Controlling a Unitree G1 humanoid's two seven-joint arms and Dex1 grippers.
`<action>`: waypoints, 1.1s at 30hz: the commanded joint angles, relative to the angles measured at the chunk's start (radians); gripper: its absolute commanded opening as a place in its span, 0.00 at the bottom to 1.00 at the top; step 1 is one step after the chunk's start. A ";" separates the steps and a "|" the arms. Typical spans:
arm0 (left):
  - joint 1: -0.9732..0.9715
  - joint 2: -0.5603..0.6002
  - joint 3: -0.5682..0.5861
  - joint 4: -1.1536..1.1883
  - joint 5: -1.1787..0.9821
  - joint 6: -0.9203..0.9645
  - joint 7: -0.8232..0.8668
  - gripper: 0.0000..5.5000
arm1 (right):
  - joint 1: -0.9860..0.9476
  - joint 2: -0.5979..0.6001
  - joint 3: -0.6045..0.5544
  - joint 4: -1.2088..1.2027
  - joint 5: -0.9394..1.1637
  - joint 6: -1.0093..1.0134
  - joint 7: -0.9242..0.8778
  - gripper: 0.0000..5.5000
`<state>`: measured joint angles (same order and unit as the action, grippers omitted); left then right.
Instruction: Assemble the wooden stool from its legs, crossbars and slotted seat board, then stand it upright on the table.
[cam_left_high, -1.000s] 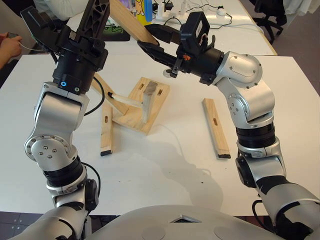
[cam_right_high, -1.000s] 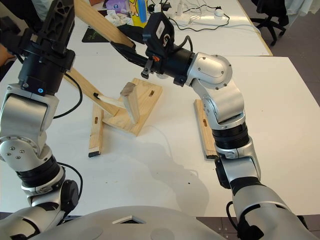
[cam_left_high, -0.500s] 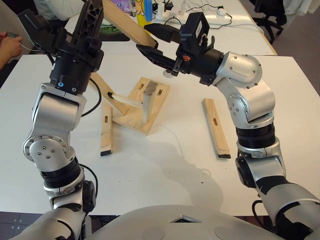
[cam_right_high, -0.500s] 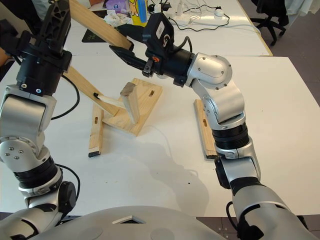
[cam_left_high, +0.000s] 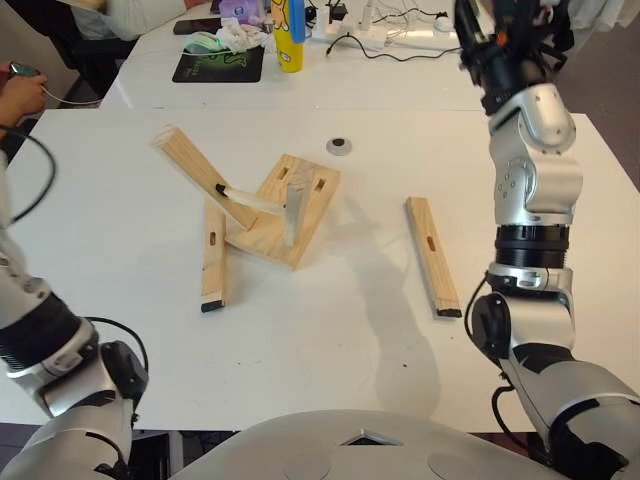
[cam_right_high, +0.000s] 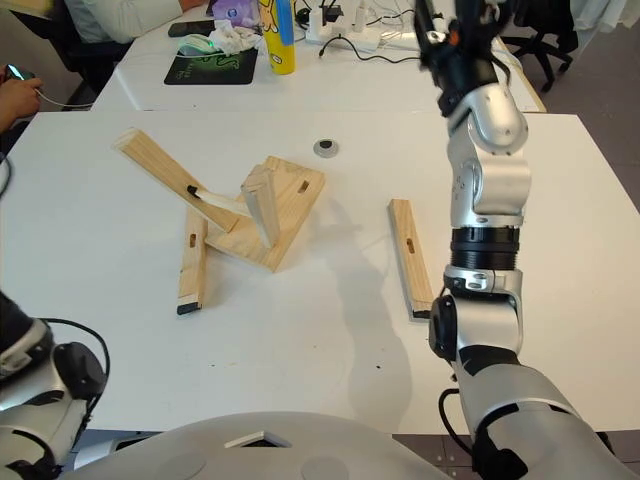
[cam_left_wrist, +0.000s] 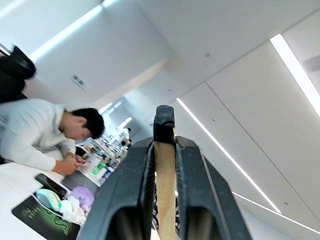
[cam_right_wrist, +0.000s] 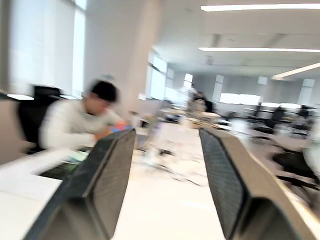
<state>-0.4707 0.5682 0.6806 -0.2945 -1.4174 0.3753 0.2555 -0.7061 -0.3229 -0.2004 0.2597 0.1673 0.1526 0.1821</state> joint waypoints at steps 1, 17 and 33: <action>0.147 0.053 -0.034 0.065 0.163 0.047 -0.116 0.08 | 0.147 -0.009 -0.034 -0.022 -0.043 -0.060 -0.058 0.43; 0.583 -0.246 -0.367 -0.099 0.656 -0.013 -0.257 0.08 | 0.585 0.067 0.068 -0.347 -0.094 -0.109 -0.040 0.01; 0.624 -0.440 -0.385 -0.157 0.800 -0.041 -0.141 0.08 | 0.676 0.104 0.135 -0.406 -0.202 -0.156 -0.079 0.00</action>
<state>0.1493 0.1442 0.2964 -0.4363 -0.6264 0.3408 0.1147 -0.0268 -0.2195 -0.0698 -0.1392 -0.0307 -0.0004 0.1016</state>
